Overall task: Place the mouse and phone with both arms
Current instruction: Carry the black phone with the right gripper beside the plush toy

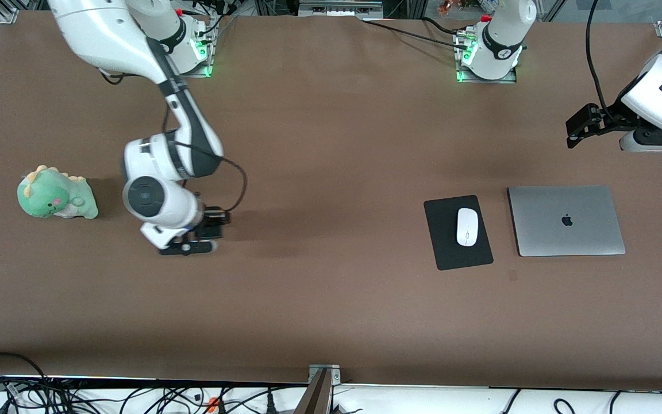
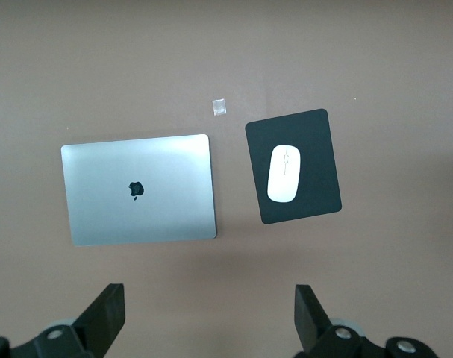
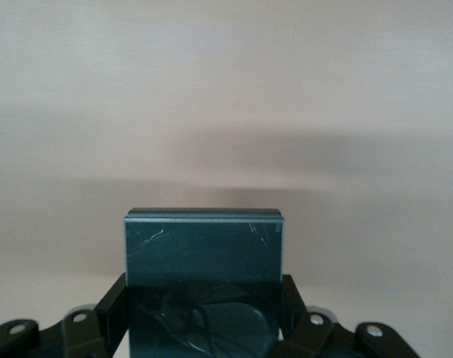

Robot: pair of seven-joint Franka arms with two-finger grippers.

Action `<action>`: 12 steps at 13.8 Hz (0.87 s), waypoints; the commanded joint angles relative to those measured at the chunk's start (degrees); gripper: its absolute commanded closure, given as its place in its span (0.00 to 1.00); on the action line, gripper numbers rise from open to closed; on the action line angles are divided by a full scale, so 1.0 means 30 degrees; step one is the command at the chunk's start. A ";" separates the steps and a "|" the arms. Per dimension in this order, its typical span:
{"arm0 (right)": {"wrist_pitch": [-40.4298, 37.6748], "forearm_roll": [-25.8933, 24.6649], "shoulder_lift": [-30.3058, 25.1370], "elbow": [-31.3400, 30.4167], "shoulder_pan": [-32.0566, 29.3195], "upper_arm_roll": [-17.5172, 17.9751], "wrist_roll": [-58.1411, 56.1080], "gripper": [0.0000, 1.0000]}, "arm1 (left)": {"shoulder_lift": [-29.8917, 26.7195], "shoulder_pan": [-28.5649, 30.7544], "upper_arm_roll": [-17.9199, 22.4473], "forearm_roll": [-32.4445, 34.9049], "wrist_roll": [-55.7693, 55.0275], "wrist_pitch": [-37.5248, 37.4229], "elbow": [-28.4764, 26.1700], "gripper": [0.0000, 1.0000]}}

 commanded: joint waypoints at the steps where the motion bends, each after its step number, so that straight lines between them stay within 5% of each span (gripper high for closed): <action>1: 0.0575 0.0161 -0.1912 -0.2681 -0.1343 -0.0781 -0.2082 0.67 | 0.0244 0.0047 -0.0076 -0.0350 0.0077 -0.0230 0.0542 0.00; 7: 0.7308 0.0161 -0.3321 -0.8569 -0.3222 -0.1338 -0.4047 0.67 | 0.0244 0.0047 -0.0076 -0.0378 0.0077 -0.0259 0.0542 0.00; 12: 1.0888 0.0161 -0.3030 -1.0334 -0.4155 -0.1927 -0.5803 0.67 | 0.0215 0.0047 -0.0076 -0.0350 0.0077 -0.0288 0.0542 0.00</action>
